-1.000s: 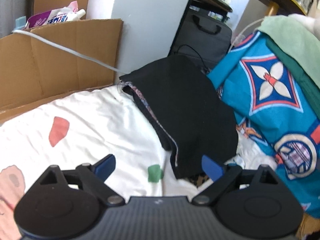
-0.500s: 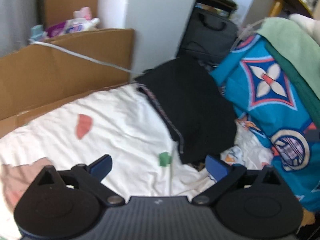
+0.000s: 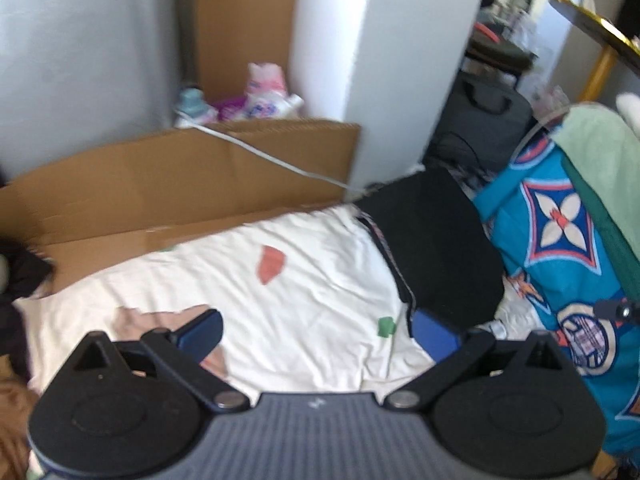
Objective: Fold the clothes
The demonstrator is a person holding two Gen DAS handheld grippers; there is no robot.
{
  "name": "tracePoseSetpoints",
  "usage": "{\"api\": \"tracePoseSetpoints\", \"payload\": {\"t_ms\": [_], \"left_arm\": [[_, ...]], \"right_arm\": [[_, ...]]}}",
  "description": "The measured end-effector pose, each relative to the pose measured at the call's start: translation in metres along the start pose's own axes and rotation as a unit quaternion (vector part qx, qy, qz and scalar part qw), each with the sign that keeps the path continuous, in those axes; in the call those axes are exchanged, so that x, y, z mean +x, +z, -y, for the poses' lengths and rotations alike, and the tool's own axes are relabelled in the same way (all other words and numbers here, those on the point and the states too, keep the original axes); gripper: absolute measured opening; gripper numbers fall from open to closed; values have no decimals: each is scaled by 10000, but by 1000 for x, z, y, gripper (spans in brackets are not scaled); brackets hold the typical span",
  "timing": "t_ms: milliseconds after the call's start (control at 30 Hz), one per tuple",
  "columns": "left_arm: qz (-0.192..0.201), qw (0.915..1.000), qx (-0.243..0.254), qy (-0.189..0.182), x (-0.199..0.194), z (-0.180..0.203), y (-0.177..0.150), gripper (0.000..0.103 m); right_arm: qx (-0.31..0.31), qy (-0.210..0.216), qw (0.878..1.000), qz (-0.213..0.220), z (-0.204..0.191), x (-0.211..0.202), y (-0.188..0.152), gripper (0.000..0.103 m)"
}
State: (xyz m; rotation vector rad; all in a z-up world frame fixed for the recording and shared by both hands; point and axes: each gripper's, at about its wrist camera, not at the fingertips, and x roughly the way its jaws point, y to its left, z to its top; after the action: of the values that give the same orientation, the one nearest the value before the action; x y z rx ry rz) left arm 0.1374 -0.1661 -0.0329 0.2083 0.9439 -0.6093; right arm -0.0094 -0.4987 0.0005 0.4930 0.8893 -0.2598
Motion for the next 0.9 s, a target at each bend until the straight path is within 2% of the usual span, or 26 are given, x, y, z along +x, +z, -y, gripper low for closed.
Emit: {"api": "tracePoseSetpoints", "payload": {"t_ms": [133, 300, 467, 633, 900], "left_arm": [[64, 9994, -185, 290, -42, -8, -16, 102], [89, 9975, -425, 552, -91, -18, -37, 102], [158, 9929, -905, 759, -142, -36, -62, 102], [176, 9832, -1380, 1185, -187, -53, -91, 102], [216, 9636, -2053, 1697, -233, -81, -130, 102]], "right_arm": [[-65, 189, 9998, 31, -6, -13, -7, 100], [-247, 162, 9995, -89, -8, -16, -18, 100], [-304, 380, 9985, -247, -10, -10, -27, 100], [-576, 298, 9976, -233, -21, -11, -29, 100], [-1005, 506, 9931, -326, -49, -17, -31, 100]]}}
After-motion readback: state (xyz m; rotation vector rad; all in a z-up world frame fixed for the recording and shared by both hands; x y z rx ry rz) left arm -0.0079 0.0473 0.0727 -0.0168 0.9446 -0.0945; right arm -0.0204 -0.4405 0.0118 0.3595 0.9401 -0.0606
